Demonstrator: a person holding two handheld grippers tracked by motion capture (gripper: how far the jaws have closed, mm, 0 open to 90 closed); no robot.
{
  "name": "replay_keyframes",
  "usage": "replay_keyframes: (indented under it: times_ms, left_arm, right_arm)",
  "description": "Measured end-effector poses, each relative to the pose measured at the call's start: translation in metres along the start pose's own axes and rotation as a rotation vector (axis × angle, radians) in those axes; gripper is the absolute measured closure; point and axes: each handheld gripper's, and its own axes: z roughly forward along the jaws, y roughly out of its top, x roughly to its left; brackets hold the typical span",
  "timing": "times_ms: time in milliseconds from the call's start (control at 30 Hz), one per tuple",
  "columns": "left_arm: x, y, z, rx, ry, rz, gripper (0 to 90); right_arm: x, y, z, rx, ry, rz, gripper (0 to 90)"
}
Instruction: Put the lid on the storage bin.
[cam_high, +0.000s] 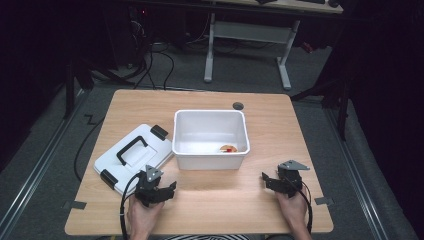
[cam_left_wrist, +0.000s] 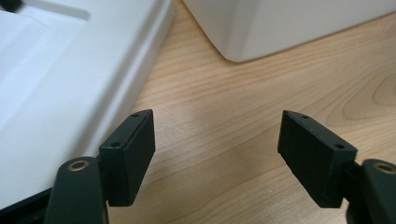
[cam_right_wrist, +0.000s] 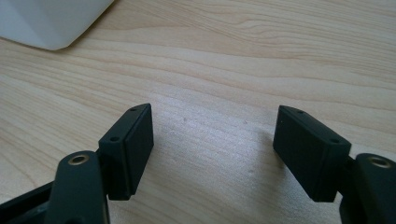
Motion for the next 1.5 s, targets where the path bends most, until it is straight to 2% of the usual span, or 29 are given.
replay_keyframes:
  times_ms: [200,300,533,767,933,1033,1300,1433,1500]
  left_arm:
    - [0.016,0.008,-0.025,-0.009,0.060,-0.066,30.6]
    - [0.029,0.011,-0.036,-0.006,0.096,-0.104,31.7]
    - [0.056,0.015,-0.047,0.005,0.178,-0.169,32.9]
    - [0.082,0.022,-0.043,0.013,0.238,-0.230,37.5]
    - [0.094,0.029,-0.034,0.036,0.284,-0.240,43.0]
    - [0.101,0.031,-0.028,0.047,0.311,-0.262,45.5]
    - [0.112,0.032,-0.015,0.066,0.333,-0.309,49.7]
    - [0.116,0.034,-0.010,0.089,0.346,-0.288,49.9]
    - [0.118,0.035,-0.009,0.092,0.345,-0.295,50.3]
  right_arm:
    - [0.000,0.000,0.000,0.000,0.001,-0.003,28.9]
    - [0.000,0.000,0.000,0.000,0.002,-0.003,28.8]
    - [0.000,0.000,0.000,0.000,0.006,-0.006,28.8]
    - [0.000,0.000,0.000,0.001,0.011,-0.009,28.9]
    - [0.000,0.000,0.000,0.001,0.012,-0.010,28.8]
    - [0.000,0.000,0.000,0.001,0.012,-0.010,28.8]
    - [0.000,0.000,0.000,0.001,0.012,-0.010,28.8]
    - [0.000,0.000,0.000,0.000,0.012,-0.011,28.9]
    - [0.000,0.000,0.000,0.001,0.013,-0.010,28.9]
